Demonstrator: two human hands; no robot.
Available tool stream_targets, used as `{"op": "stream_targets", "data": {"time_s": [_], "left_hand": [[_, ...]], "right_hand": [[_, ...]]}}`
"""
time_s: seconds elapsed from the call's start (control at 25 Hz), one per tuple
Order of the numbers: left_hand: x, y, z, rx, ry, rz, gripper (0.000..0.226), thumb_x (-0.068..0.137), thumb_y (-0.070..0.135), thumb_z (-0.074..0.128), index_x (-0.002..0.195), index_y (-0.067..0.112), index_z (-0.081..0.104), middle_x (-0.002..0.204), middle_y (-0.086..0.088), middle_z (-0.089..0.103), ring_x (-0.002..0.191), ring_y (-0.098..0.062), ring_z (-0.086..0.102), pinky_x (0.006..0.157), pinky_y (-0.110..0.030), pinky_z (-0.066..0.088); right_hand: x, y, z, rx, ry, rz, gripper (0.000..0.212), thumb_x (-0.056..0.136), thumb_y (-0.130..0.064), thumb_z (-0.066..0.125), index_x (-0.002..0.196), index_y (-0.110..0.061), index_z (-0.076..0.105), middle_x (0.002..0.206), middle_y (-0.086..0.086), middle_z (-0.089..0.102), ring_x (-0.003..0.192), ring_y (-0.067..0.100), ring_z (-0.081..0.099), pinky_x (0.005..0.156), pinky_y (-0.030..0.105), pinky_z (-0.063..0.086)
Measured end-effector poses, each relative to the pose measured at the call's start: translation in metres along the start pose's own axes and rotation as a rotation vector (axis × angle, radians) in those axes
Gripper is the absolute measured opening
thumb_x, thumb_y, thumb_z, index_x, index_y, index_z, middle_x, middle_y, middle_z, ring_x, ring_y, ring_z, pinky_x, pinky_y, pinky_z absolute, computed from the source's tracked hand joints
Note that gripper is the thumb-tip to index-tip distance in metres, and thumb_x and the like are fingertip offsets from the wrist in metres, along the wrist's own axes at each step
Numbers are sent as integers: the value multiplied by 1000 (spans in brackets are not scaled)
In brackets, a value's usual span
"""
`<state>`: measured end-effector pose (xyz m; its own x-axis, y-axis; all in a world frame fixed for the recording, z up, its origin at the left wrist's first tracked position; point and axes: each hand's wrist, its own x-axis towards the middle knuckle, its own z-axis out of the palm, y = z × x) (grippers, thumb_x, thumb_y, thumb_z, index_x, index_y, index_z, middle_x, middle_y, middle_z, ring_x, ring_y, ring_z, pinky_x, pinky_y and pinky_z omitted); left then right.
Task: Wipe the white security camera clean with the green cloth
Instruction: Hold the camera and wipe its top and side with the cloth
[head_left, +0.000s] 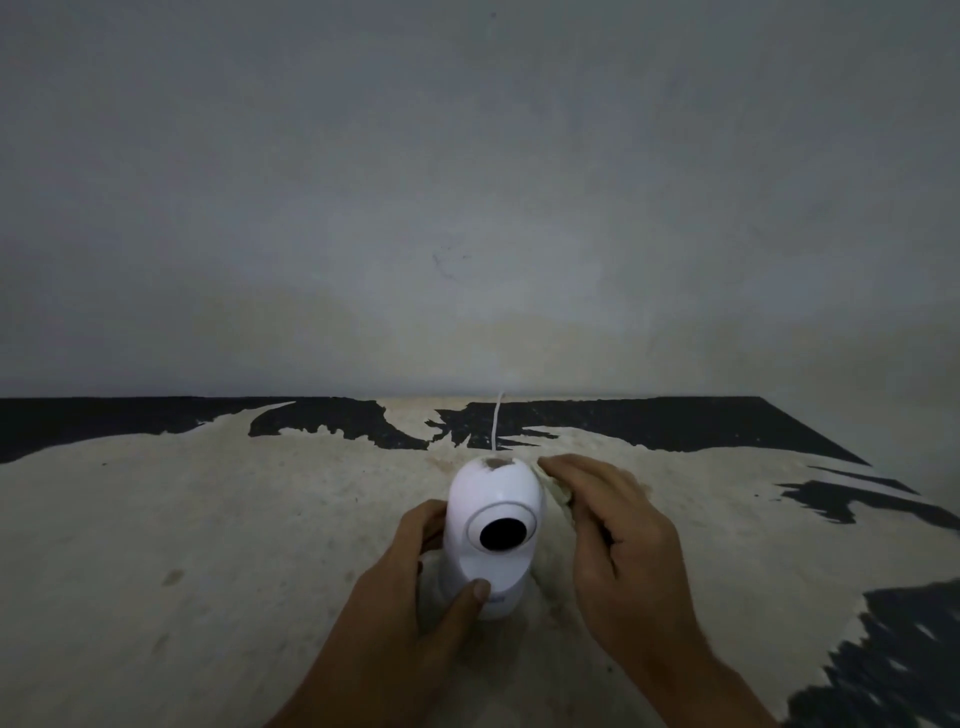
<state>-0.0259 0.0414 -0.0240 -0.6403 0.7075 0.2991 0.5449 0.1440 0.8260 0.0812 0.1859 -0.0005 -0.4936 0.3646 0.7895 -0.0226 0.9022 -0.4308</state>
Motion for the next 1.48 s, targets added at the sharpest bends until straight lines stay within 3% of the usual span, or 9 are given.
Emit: {"op": "stream_targets", "data": {"time_s": [0.2, 0.36, 0.52, 0.6, 0.72, 0.92, 1.12, 1.32, 1.48], "left_hand": [[-3, 1, 0, -8, 11, 38, 72, 57, 71, 52, 118, 47, 22, 111, 36, 36, 92, 18, 42, 76, 1, 32], [0, -2, 2, -16, 32, 29, 75, 54, 75, 52, 116, 45, 22, 107, 35, 36, 92, 15, 41, 74, -1, 30], [-1, 1, 2, -25, 31, 11, 59, 70, 48, 61, 114, 43, 22, 104, 36, 34, 90, 11, 41, 71, 0, 30], [-3, 1, 1, -23, 19, 42, 58, 72, 45, 61, 115, 44, 22, 102, 42, 31, 89, 19, 39, 71, 1, 31], [-4, 1, 0, -40, 6, 56, 58, 75, 41, 63, 116, 44, 22, 105, 43, 31, 91, 22, 38, 73, 1, 32], [-3, 2, 1, -30, 32, 36, 58, 74, 42, 63, 116, 43, 22, 103, 40, 31, 92, 14, 41, 76, -1, 30], [-5, 3, -1, -34, 32, 69, 58, 76, 39, 63, 118, 42, 24, 105, 42, 32, 91, 23, 37, 73, 2, 32], [-6, 4, 0, -56, 43, 68, 59, 75, 41, 63, 121, 41, 26, 108, 37, 38, 94, 15, 43, 74, 0, 33], [-7, 3, 1, -68, 52, 70, 62, 76, 39, 62, 127, 33, 27, 120, 24, 43, 109, 3, 43, 87, -6, 31]], "right_hand": [[-3, -4, 4, -58, -53, -23, 39, 89, -17, 38, 123, -12, 59, 115, -3, 61, 108, 10, 52, 99, 7, 34], [-4, -6, 4, -108, -3, -94, 35, 96, -21, 37, 120, -8, 60, 112, 12, 68, 105, 14, 55, 98, 15, 41], [-6, -18, 9, -152, -17, -261, 49, 103, -33, 28, 116, -1, 63, 112, 15, 68, 105, 23, 57, 95, 30, 47], [-3, -8, 9, -171, -21, -180, 39, 97, -22, 37, 118, -2, 62, 113, 13, 68, 106, 20, 55, 96, 25, 45], [-2, 0, 8, -178, 1, -75, 40, 86, -14, 40, 118, -6, 62, 111, 11, 68, 104, 15, 53, 93, 30, 49], [-2, -12, 9, -106, 4, -180, 38, 94, -21, 39, 116, -2, 63, 113, 11, 67, 106, 18, 54, 96, 23, 43], [1, -1, 15, -19, -13, -53, 43, 88, -23, 39, 116, -1, 62, 111, 14, 68, 105, 12, 51, 97, 26, 40], [-1, -15, 9, 35, -109, -51, 39, 92, -28, 37, 123, -14, 57, 119, -8, 56, 112, 5, 48, 98, 11, 35], [0, -10, 6, 60, -119, 27, 33, 95, -32, 37, 122, -25, 54, 111, -16, 58, 108, 5, 50, 90, 12, 40]]}}
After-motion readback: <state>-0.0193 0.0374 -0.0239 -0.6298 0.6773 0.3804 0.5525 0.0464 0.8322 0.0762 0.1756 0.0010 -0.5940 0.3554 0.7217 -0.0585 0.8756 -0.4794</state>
